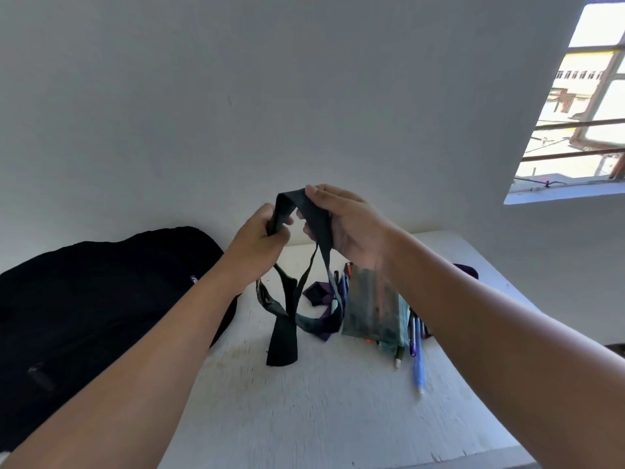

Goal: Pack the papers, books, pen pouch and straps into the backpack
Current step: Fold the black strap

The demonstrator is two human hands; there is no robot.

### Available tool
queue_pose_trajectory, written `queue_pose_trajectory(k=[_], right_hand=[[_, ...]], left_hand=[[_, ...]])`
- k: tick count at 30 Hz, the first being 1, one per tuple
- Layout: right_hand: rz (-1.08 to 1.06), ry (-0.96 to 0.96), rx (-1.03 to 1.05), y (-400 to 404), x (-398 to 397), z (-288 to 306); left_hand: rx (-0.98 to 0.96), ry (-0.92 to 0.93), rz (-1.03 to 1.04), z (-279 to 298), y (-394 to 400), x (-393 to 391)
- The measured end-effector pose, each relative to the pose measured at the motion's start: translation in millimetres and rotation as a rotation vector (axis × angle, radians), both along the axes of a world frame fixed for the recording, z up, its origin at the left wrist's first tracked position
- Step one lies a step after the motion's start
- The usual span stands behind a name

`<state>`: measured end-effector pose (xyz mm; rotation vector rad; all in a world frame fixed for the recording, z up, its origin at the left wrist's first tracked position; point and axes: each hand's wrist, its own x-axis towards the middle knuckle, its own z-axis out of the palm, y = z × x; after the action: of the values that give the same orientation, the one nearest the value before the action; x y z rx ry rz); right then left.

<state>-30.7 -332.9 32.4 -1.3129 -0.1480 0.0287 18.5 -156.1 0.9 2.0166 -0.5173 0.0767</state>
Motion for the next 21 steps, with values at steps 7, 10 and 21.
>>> queue_pose_trajectory(k=[7,10,21], right_hand=[[-0.025,-0.021,0.041,4,3,11],[-0.032,-0.030,-0.042,2,4,8],[-0.001,-0.001,-0.167,1,0,-4]], left_hand=[[-0.443,0.165,-0.049,23,-15,-5],[-0.562,0.182,-0.017,38,-19,-1],[-0.510,0.157,-0.089,42,-31,-16]])
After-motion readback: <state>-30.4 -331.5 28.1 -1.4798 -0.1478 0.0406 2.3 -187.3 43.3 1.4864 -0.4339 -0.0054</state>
